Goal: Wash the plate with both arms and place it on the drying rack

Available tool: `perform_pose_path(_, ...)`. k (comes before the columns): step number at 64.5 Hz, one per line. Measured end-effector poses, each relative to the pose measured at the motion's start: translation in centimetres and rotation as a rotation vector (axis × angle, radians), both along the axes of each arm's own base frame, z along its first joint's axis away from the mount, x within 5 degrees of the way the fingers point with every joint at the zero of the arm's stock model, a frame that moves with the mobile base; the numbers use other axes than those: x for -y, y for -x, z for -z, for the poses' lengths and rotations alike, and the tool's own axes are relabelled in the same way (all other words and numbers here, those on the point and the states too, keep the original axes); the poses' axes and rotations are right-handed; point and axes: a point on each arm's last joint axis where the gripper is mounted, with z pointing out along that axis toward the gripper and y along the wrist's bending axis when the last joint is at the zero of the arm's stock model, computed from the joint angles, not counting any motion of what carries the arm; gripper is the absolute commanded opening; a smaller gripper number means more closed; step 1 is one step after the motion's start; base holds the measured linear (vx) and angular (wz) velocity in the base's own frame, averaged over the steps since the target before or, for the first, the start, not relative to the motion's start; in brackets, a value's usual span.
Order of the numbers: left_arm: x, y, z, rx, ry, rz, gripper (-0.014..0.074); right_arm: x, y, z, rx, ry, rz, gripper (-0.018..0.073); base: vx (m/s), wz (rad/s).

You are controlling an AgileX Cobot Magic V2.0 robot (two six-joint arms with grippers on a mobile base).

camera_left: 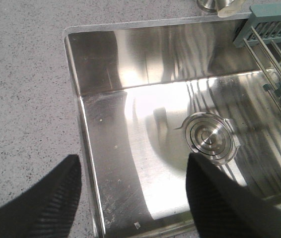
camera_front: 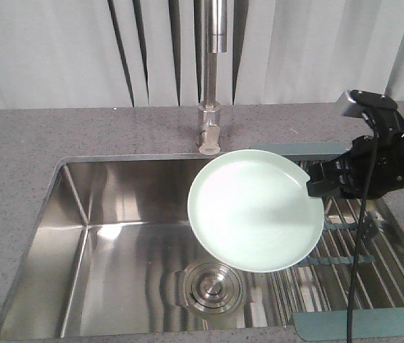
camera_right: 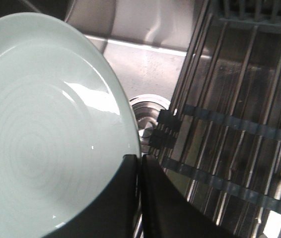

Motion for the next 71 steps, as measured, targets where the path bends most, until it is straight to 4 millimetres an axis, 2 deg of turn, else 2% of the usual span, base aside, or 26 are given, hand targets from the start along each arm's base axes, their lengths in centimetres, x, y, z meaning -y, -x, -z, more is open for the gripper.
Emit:
perform_pose_path(13, 0.0, 0.0, 0.0, 0.0, 0.0, 0.0, 0.0435, -3.2, 1.3, 0.8, -0.028, -0.006, -0.096, -0.0004, 0.0, 0.0)
perform_pose_path(34, 0.0, 0.0, 0.0, 0.0, 0.0, 0.0, 0.0435, -7.9, 2.1, 0.3, 0.017, -0.052, -0.163, -0.0004, 0.0, 0.0)
perform_pose_path(46, 0.0, 0.0, 0.0, 0.0, 0.0, 0.0, 0.0435, -9.4, 0.2, -1.0, 0.051, -0.073, -0.168, -0.0004, 0.0, 0.0)
perform_pose_path(58, 0.0, 0.0, 0.0, 0.0, 0.0, 0.0, 0.0435, -10.2, -2.6, -1.1, 0.073, -0.053, -0.177, -0.0004, 0.0, 0.0)
perform_pose_path(71, 0.0, 0.0, 0.0, 0.0, 0.0, 0.0, 0.0435, -9.4, -5.9, -1.8, 0.106, -0.04, -0.153, -0.0004, 0.0, 0.0)
